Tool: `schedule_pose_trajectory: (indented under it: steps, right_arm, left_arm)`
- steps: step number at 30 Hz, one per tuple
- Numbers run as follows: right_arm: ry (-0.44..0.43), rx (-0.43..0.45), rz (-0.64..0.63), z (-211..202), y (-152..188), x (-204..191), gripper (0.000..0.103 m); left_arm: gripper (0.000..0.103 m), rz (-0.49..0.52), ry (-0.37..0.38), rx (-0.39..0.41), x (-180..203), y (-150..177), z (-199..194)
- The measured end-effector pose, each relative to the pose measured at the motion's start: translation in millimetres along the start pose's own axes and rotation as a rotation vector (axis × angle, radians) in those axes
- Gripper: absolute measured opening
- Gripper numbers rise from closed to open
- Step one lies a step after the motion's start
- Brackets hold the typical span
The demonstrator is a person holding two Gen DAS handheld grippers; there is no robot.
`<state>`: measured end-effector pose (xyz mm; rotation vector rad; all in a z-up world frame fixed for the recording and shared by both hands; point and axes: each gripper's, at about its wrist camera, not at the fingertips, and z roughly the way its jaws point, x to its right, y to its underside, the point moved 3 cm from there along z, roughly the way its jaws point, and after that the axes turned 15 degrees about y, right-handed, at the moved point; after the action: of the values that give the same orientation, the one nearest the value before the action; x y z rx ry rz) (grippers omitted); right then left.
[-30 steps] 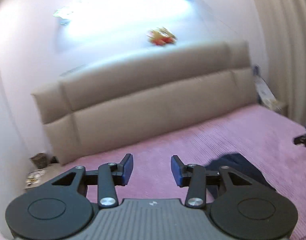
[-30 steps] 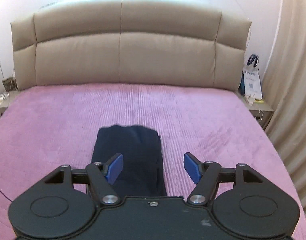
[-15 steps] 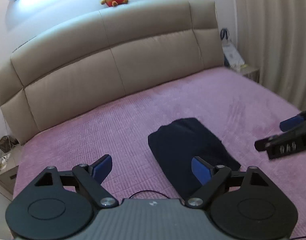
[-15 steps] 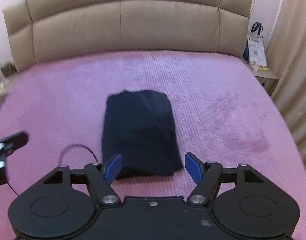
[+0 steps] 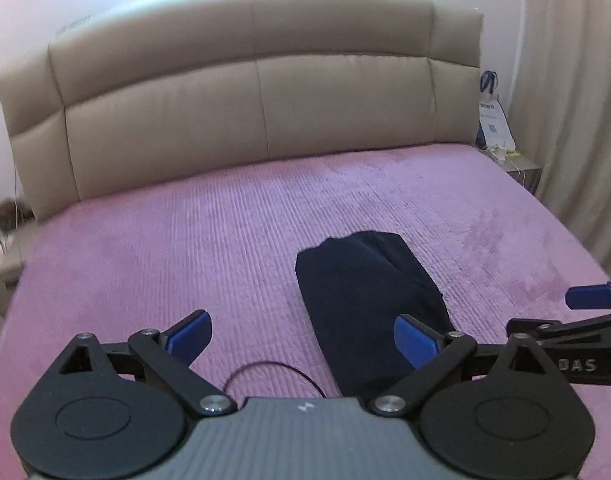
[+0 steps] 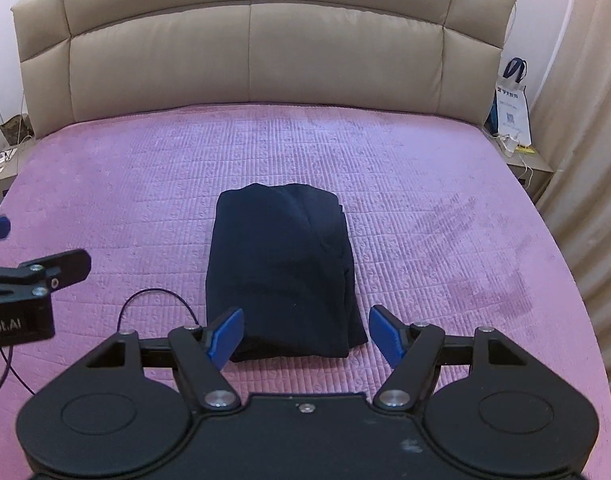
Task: Fold large clothes
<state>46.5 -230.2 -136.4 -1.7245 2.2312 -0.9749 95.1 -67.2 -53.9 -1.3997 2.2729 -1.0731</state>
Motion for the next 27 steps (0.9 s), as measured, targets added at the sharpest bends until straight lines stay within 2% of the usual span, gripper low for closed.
schedule_pose_trajectory:
  steps: [4, 11, 15, 19, 23, 27]
  right_arm:
    - [0.004, 0.01, 0.014, -1.5, -4.2, 5.1, 0.082]
    - [0.0, -0.005, 0.022, 0.9, -5.6, 6.8, 0.082]
    - [0.002, 0.002, 0.029, -1.0, -6.8, 6.9, 0.082]
    - [-0.006, -0.001, 0.036, -0.8, -6.0, 7.3, 0.082]
    - [-0.017, -0.005, 0.049, -0.6, -4.9, 10.3, 0.082]
    - [-0.024, -0.005, 0.06, -0.6, -4.2, 11.2, 0.082]
  left_arm:
    - [0.099, -0.002, -0.059, -0.004, -7.1, 0.0, 0.0]
    - [0.099, -0.036, -0.026, -0.034, -7.0, -1.0, 2.7]
    - [0.099, -0.044, -0.041, -0.036, -5.9, -0.6, 3.5]
    - [0.099, -0.099, -0.024, -0.042, -11.2, 1.1, 4.1]
    - [0.098, -0.079, -0.057, -0.051, -10.5, 1.1, 3.6]
    - [0.098, -0.071, -0.053, -0.049, -7.8, -0.9, 1.5]
